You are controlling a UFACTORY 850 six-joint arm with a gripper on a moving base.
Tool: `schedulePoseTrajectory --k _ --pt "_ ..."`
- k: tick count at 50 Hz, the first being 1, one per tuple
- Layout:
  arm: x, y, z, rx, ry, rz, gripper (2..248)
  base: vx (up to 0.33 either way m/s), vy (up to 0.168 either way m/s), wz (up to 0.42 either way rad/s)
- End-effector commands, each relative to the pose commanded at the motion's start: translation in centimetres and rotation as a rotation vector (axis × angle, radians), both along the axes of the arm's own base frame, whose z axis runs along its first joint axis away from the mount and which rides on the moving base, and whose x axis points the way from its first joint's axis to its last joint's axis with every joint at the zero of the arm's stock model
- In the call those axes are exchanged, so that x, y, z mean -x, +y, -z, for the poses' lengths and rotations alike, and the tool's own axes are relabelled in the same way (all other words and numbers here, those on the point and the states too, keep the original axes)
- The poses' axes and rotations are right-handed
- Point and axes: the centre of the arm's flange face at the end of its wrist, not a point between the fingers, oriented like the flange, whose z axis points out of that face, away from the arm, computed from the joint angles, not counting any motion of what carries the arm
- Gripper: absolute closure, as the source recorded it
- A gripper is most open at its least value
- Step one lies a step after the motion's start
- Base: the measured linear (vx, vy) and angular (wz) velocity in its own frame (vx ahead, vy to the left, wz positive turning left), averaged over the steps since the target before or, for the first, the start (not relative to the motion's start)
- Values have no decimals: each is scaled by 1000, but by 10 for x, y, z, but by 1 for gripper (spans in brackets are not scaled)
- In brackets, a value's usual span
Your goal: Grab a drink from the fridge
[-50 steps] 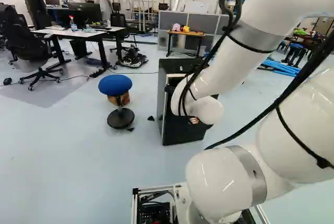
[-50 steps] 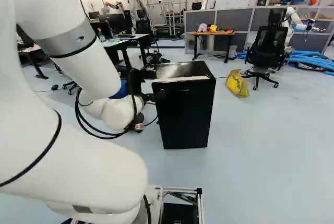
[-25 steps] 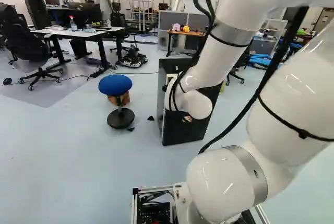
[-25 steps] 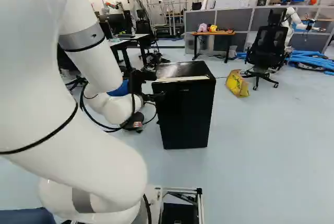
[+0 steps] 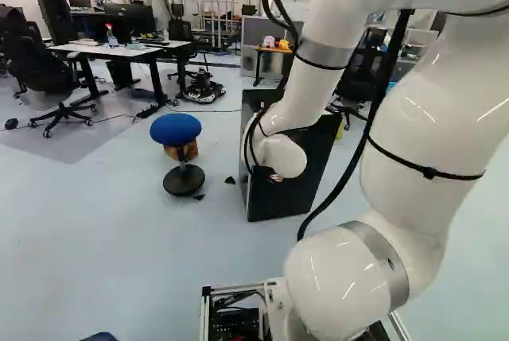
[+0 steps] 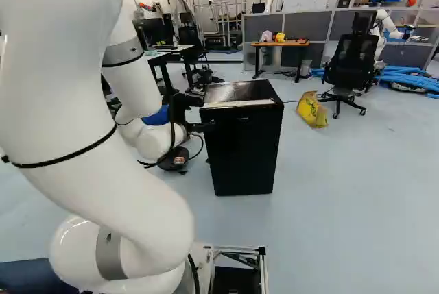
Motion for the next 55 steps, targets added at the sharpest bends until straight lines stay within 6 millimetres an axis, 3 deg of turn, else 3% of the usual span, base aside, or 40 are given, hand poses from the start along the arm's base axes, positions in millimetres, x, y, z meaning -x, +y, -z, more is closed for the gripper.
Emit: schedulePoseTrajectory --k 55 --pt "-50 41 41 46 -122 100 3 0 0 0"
